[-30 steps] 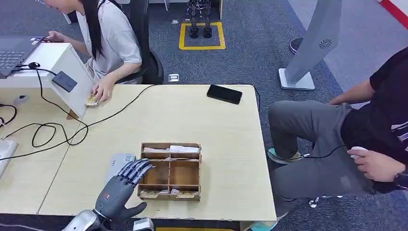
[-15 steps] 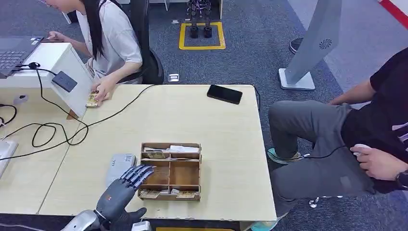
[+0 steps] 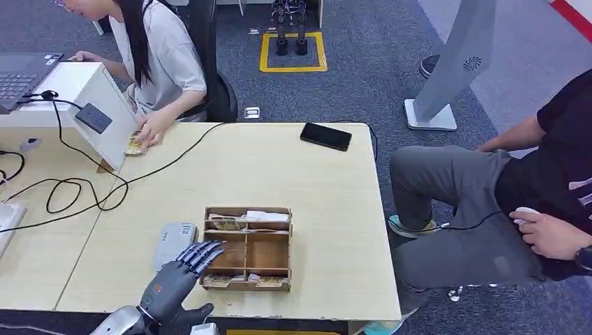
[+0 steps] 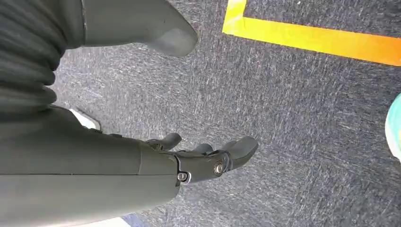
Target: Pass the card to the sensor for recognition and then transmit it.
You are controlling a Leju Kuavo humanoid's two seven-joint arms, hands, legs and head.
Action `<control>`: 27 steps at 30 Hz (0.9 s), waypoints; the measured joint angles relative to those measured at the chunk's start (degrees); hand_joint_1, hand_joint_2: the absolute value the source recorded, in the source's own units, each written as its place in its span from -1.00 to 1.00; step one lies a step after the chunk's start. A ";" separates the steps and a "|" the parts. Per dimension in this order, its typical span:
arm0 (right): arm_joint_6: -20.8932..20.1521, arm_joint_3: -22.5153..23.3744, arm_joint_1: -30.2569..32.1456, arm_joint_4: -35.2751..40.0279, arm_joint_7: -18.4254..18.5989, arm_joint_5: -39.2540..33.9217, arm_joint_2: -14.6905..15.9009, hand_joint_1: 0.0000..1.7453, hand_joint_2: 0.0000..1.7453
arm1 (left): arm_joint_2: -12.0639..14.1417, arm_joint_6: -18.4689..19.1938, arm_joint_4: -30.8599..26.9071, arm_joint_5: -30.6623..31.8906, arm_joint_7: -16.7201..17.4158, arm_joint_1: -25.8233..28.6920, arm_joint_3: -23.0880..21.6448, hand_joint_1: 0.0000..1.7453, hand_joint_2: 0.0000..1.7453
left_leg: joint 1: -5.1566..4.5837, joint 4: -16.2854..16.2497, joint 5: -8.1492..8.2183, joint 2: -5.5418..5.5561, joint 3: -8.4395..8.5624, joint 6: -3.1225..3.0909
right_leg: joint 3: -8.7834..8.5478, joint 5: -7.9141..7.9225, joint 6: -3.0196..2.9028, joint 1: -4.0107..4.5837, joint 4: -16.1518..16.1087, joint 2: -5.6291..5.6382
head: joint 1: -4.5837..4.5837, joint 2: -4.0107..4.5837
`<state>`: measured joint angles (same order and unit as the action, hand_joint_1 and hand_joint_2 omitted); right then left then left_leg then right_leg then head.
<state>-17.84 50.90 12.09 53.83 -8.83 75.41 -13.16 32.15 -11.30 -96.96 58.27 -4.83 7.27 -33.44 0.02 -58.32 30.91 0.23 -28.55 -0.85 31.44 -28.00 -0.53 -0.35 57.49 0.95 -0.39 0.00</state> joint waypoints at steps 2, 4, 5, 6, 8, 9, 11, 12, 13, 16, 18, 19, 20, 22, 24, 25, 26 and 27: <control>0.02 0.09 -0.01 0.00 -0.26 0.29 -0.02 -1.00 1.00 | 0.00 0.00 -0.02 -0.07 -0.18 0.00 -0.04 -1.00 1.00 | 0.00 0.00 0.00 0.00 0.00 0.00 | 0.00 0.00 0.00 0.00 0.00 0.00 | 0.00 0.00; 0.02 0.30 -0.04 0.00 -0.46 0.46 -0.06 -1.00 1.00 | 0.02 -0.02 -0.02 -0.07 -0.26 0.00 -0.11 -1.00 1.00 | 0.00 0.00 0.00 0.00 0.00 0.00 | 0.00 0.00 0.00 0.00 0.00 0.00 | 0.02 0.00; 0.02 0.35 -0.05 0.00 -0.57 0.66 -0.09 -1.00 1.00 | 0.02 -0.04 -0.02 -0.09 -0.37 0.01 -0.13 -1.00 1.00 | 0.00 0.00 0.00 0.00 0.00 0.00 | 0.00 0.00 0.00 0.00 0.00 0.00 | 0.02 0.00; 0.02 0.44 -0.07 0.00 -0.61 0.81 -0.11 -1.00 1.00 | 0.02 -0.07 0.00 -0.09 -0.52 0.01 -0.15 -1.00 1.00 | 0.00 0.00 0.00 0.00 0.00 0.00 | 0.00 0.00 0.00 0.00 0.00 0.00 | 0.00 0.00; 0.02 0.68 -0.11 0.00 -0.68 0.96 -0.17 -1.00 1.00 | 0.02 -0.15 -0.02 -0.09 -0.59 0.01 -0.24 -1.00 1.00 | 0.00 0.00 0.00 0.00 -0.01 0.00 | 0.00 0.00 0.00 0.00 0.00 0.00 | 0.02 0.00; 0.02 0.85 -0.14 0.00 -0.79 1.20 -0.20 -1.00 1.00 | 0.02 -0.20 -0.02 -0.04 -0.59 0.01 -0.31 -1.00 1.00 | 0.00 0.00 0.00 0.00 -0.01 0.00 | 0.00 0.00 0.00 0.00 0.00 0.00 | 0.02 0.00; 0.02 1.25 -0.22 0.00 -0.96 1.64 -0.26 -1.00 1.00 | 0.02 -0.24 -0.02 0.13 -0.59 0.02 -0.61 -1.00 1.00 | 0.00 0.00 0.00 0.00 -0.01 0.00 | 0.00 0.00 0.00 0.00 0.00 0.00 | 0.02 0.00; 0.02 1.44 -0.30 0.00 -1.09 2.01 -0.28 -1.00 1.00 | 0.02 -0.28 -0.02 0.13 -0.59 0.03 -0.72 -1.00 1.00 | 0.00 0.00 0.00 0.00 -0.01 0.00 | 0.00 0.00 0.00 0.00 0.00 0.00 | 0.02 0.00; 0.02 1.60 -0.33 0.00 -1.29 2.08 -0.33 -1.00 1.00 | 0.02 -0.31 -0.02 0.15 -0.59 0.03 -0.79 -1.00 1.00 | 0.00 0.00 0.00 0.00 -0.01 0.00 | 0.00 0.00 0.00 0.00 0.00 0.00 | 0.02 0.00; 0.02 1.99 -0.53 0.00 -1.68 2.75 -0.46 -1.00 1.00 | 0.02 -0.31 -0.02 0.33 -0.33 0.04 -0.96 -1.00 1.00 | 0.00 0.00 0.00 0.00 -0.01 0.00 | 0.00 0.00 0.00 0.00 0.00 0.00 | 0.02 0.00; 0.00 2.45 -0.71 0.00 -1.79 3.13 -0.55 -1.00 1.00 | 0.02 -0.35 0.00 0.66 -0.13 0.05 -1.05 -1.00 1.00 | 0.00 0.00 0.00 0.00 -0.01 0.00 | 0.00 0.00 0.00 0.00 0.00 0.00 | 0.00 0.00; 0.00 2.62 -0.75 0.00 -1.79 3.21 -0.66 -1.00 1.00 | 0.02 -0.39 0.00 0.74 0.00 0.05 -1.05 -1.00 1.00 | 0.00 0.00 0.00 0.00 -0.01 0.00 | 0.00 0.00 0.00 0.00 0.00 0.00 | 0.00 0.00; -0.07 2.80 -0.79 0.00 -1.79 3.37 -0.68 -1.00 1.00 | 0.02 -0.53 -0.02 1.07 0.31 0.05 -1.09 -1.00 1.00 | 0.00 0.00 0.00 0.00 -0.01 0.00 | 0.00 0.00 0.00 0.00 0.00 0.00 | 0.02 0.00; -0.15 3.10 -0.86 0.00 -1.97 3.87 -0.79 -1.00 1.00 | 0.02 -0.87 -0.02 2.25 1.22 0.04 -1.24 -1.00 1.00 | 0.00 0.00 0.00 0.00 -0.01 0.00 | 0.00 0.00 0.00 0.00 0.00 0.00 | 0.00 0.00; -0.13 3.30 -0.96 0.00 -2.01 4.05 -0.87 -1.00 1.00 | 0.02 -1.09 0.00 2.69 1.53 0.04 -1.46 -1.00 1.00 | 0.00 0.00 0.00 0.00 -0.01 0.00 | 0.00 0.00 0.00 0.00 0.00 0.00 | 0.02 0.00; -0.13 3.37 -1.01 0.02 -2.12 4.24 -0.92 -1.00 1.00 | 0.02 -1.20 0.00 2.78 1.64 0.05 -1.57 -1.00 1.00 | 0.00 0.00 0.00 0.00 -0.01 0.00 | 0.00 0.00 0.00 0.00 0.00 0.00 | 0.00 0.00; -0.13 3.48 -1.06 0.04 -2.21 4.39 -0.96 -1.00 1.00 | 0.02 -1.25 0.00 2.84 1.66 0.04 -1.62 -1.00 1.00 | 0.00 0.00 0.00 0.00 -0.01 0.00 | 0.00 0.00 0.00 0.00 0.00 0.00 | 0.02 0.00; -0.13 3.71 -1.11 0.13 -2.38 4.48 -0.98 -1.00 1.00 | 0.02 -1.33 0.00 2.84 1.66 0.05 -1.66 -1.00 1.00 | 0.00 0.00 0.00 0.00 -0.01 0.00 | 0.00 0.00 0.00 0.00 0.00 0.00 | 0.00 0.00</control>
<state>-17.97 54.62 10.98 53.97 -11.21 79.89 -14.14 32.17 -12.63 -96.96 61.11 -3.17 7.32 -35.10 0.02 -58.32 30.91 0.23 -28.55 -0.85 31.44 -28.00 -0.53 -0.35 57.49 0.95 -0.39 0.00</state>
